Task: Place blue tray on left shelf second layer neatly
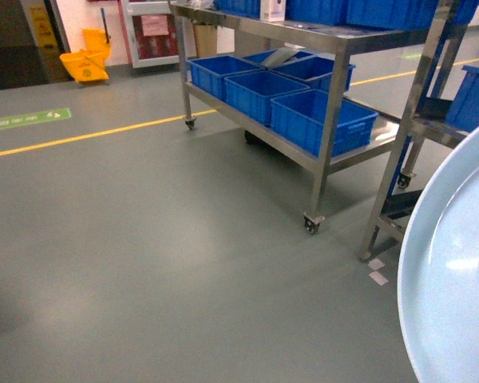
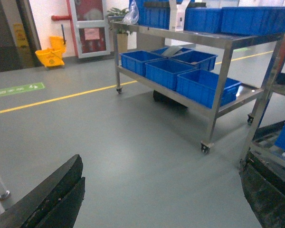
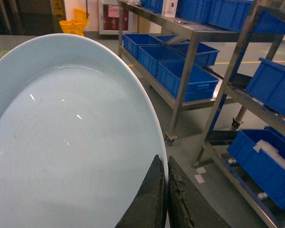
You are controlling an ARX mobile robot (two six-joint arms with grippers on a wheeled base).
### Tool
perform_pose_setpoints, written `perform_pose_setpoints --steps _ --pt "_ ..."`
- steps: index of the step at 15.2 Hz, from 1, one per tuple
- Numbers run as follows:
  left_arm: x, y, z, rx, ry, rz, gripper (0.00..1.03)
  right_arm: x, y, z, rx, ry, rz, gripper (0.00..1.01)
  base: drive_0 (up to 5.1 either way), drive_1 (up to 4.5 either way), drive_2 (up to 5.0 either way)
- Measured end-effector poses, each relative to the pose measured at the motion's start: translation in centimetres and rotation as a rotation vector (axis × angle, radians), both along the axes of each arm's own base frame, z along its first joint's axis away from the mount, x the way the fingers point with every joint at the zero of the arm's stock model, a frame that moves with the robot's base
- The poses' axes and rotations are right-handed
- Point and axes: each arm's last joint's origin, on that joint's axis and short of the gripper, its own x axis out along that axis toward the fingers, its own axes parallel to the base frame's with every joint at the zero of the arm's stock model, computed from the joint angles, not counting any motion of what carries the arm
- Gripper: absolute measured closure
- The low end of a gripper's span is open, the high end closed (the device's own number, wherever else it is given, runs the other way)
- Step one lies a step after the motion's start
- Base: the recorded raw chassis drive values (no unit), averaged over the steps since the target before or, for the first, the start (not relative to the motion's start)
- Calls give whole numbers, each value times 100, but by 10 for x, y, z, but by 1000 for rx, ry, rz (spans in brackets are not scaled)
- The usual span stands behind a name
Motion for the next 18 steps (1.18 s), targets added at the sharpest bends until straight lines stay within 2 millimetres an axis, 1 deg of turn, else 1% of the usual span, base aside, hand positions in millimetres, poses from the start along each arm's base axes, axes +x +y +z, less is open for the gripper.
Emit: perform_pose_setpoints --steps 18 --pt "0 0 1 0 -6 0 5 0 0 0 0 -2 0 99 -159 -159 -159"
